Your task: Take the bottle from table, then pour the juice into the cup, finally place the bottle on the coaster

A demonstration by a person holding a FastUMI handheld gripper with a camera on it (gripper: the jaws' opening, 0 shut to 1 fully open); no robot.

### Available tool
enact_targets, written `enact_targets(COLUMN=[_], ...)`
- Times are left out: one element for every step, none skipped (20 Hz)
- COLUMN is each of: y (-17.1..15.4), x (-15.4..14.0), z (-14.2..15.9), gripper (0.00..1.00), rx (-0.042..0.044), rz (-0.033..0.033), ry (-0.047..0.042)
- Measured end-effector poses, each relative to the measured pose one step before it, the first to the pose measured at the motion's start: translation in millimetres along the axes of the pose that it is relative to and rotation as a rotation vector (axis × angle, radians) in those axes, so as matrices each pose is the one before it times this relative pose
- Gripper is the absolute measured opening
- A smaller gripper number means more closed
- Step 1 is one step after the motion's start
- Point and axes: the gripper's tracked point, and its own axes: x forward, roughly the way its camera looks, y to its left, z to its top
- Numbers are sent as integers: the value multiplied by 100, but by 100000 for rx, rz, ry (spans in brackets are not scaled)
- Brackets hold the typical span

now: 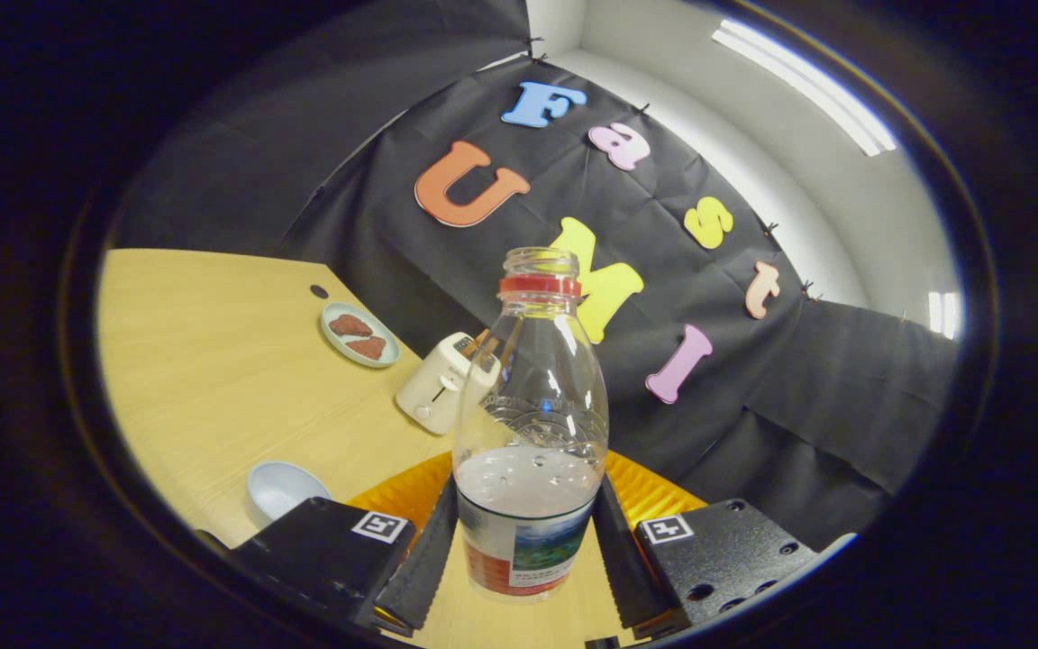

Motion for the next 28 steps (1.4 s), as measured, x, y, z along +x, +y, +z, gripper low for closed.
enact_targets(y=[-198, -271, -123, -3, -86, 32, -61, -209, -28, 173, -7, -139, -133, 29, -57, -84, -31, -531, -164, 29, 70, 118, 15, 30, -39, 10, 129, -83], x=[426, 159, 135, 24, 174, 316, 218, 420, 462, 684, 644, 638, 458, 756, 583, 517, 697, 899, 790, 626, 806, 626, 633, 548, 581, 637, 667, 531], z=[570, 464, 507, 411, 497, 498, 640, 302, 305, 121, 90, 252, 153, -174, -243, -527, -439, -793, -874, -577, -934, -1011, -964, -971, -790, -713, -677, -719], gripper=[79, 79, 80, 80, 80, 80, 80, 80, 80, 80, 80, 81, 80, 80, 80, 80, 80, 81, 81, 81, 81, 81, 81, 81, 81, 82, 82, 82], rx=[3856, 4953, 5739, 5849, 5012, 4030, 3205, 3140, 3358, 3836, 3252, 1339, 1456, 639, 1361, 1245, 1051, 592, 756, -106, 641, 885, 1417, 1125, -22, -458, -1643, -978], rz=[-15, -125, 84, 330, -31, 280, 53, 176, 20, 795, -451, -834, -683, -352, -633, 790, -501, -711, -285, 451, 499, 1051, 395, 351, 210, 87, 383, 71], ry=[-374, -493, -932, -607, -1243, -1357, -978, -200, 234, 306, 460, -582, -1334, -1310, -780, -1227, -254, -17, 269, -893, 413, 1206, 1335, 1248, 747, 302, 286, 564])
